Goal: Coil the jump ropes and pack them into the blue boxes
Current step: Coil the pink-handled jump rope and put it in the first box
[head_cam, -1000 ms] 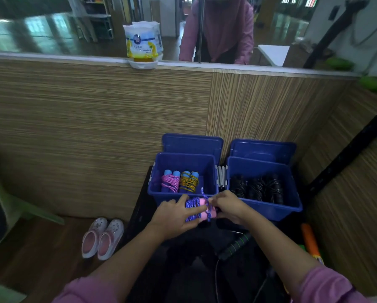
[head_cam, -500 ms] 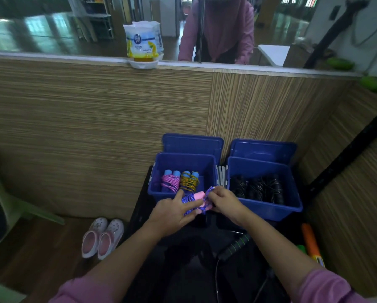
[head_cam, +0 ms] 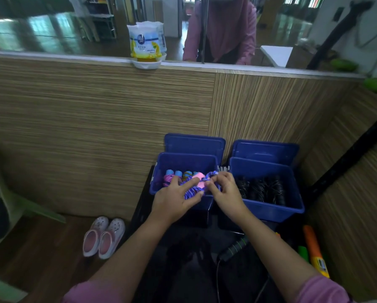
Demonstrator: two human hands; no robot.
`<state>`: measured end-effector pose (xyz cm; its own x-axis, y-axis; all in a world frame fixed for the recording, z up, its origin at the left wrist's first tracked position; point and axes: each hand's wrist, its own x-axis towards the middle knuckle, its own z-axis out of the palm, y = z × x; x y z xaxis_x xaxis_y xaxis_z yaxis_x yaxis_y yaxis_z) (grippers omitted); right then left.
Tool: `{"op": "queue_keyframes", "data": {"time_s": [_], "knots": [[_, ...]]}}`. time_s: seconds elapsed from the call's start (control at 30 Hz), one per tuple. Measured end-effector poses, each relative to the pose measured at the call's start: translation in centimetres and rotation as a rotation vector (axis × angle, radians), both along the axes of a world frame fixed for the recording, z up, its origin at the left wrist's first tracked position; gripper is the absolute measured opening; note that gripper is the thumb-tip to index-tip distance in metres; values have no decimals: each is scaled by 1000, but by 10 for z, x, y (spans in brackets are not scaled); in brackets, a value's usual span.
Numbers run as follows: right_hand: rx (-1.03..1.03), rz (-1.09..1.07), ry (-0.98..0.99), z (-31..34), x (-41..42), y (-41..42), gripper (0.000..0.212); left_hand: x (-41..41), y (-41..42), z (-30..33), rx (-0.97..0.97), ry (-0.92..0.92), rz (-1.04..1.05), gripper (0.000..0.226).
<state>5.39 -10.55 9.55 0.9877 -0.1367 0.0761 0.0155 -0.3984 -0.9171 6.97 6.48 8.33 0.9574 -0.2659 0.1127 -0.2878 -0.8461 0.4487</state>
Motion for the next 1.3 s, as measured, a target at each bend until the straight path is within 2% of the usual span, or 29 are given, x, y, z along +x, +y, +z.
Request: {"op": "queue_keyframes", "data": {"time_s": [0.07, 0.17, 0.27, 0.4, 0.53, 0.63, 0.73, 0.83, 1.0, 1.13, 1.3], "knots": [[-42, -34, 22, 0, 2, 4, 14, 0, -2, 1, 60, 11, -6, 53], [31, -85, 90, -1, 3, 6, 10, -2, -4, 1, 92, 27, 5, 55], [35, -158, 25, -2, 2, 2, 8, -3, -4, 2, 55, 21, 14, 59], [167, -111, -23, 2, 2, 1, 19, -6, -3, 0, -23, -27, 5, 53], [384, -24, -36, 9, -2, 6, 14, -10, 7, 2, -93, -94, -14, 64], [479, 9, -16, 12, -4, 4, 9, -10, 13, 7, -115, -128, -59, 62], [597, 69, 36, 16, -6, 4, 9, -10, 20, 7, -168, -177, -113, 52], [740, 83, 128, 19, -7, 7, 9, -8, 24, 6, -126, -229, -125, 49], [738, 14, 305, 11, -11, 10, 7, -9, 27, 4, 12, -191, -138, 58], [827, 37, 265, 14, -15, 10, 13, -12, 28, 4, -64, -185, -164, 52], [906, 95, 328, 17, -19, 8, 19, -14, 30, 5, -164, -172, -234, 53]]}}
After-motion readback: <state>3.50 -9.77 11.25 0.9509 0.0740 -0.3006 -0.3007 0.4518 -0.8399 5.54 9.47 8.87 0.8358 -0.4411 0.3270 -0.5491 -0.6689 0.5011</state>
